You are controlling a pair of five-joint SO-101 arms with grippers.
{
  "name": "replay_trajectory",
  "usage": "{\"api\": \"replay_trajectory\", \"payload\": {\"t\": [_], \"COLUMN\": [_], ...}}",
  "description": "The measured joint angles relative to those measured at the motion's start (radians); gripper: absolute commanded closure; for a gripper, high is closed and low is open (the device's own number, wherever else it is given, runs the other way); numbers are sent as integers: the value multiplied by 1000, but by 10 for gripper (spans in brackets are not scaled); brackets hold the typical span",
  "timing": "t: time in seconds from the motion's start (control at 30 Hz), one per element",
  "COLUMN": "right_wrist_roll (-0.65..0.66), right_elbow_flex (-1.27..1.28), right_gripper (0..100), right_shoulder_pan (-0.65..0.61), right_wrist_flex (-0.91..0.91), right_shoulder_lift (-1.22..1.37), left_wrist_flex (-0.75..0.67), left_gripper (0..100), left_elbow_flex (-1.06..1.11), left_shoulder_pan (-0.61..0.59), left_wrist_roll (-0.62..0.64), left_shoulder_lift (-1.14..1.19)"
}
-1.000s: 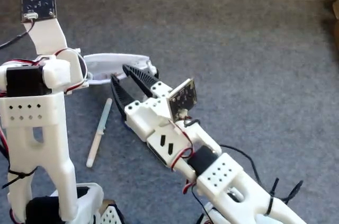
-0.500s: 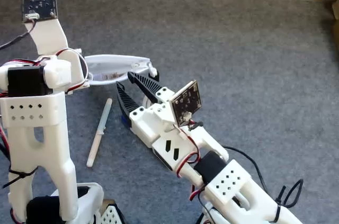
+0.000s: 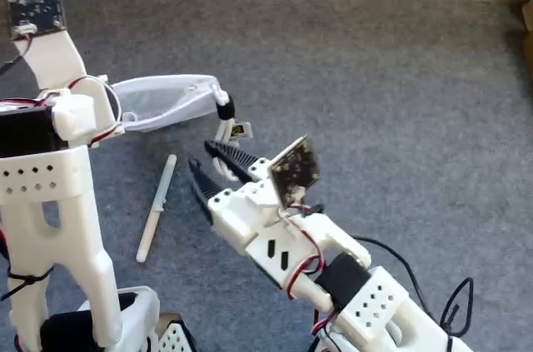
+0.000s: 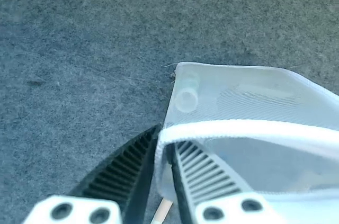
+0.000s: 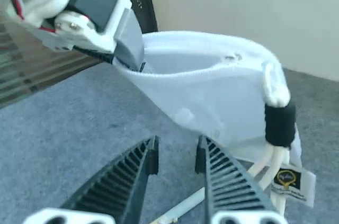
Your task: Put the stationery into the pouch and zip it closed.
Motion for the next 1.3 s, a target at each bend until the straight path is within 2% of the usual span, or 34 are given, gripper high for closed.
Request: {"api": "replay_trajectory", "payload": {"t": [0.27,0.6,0.9,1.3], "right_wrist_roll": [0,0,37,49], "right_elbow_flex": [-49,-333,-470,-600], "right_gripper": [882,882,882,882], "right_shoulder_pan": [-34,-43,-43,2], "right_wrist_flex": [9,252,325,330], "right_shoulder_lift": [328,724,914,1128], "left_wrist_flex": [-21,-38,-40,-40], "left_gripper": [992,992,992,992], "left_elbow_flex": [2,3,11,11], "left_shoulder_pan": [-89,-141,-141,-141], "left_wrist_roll": [38,44,44,44], "left_shoulder_lift": [6,8,8,8]}}
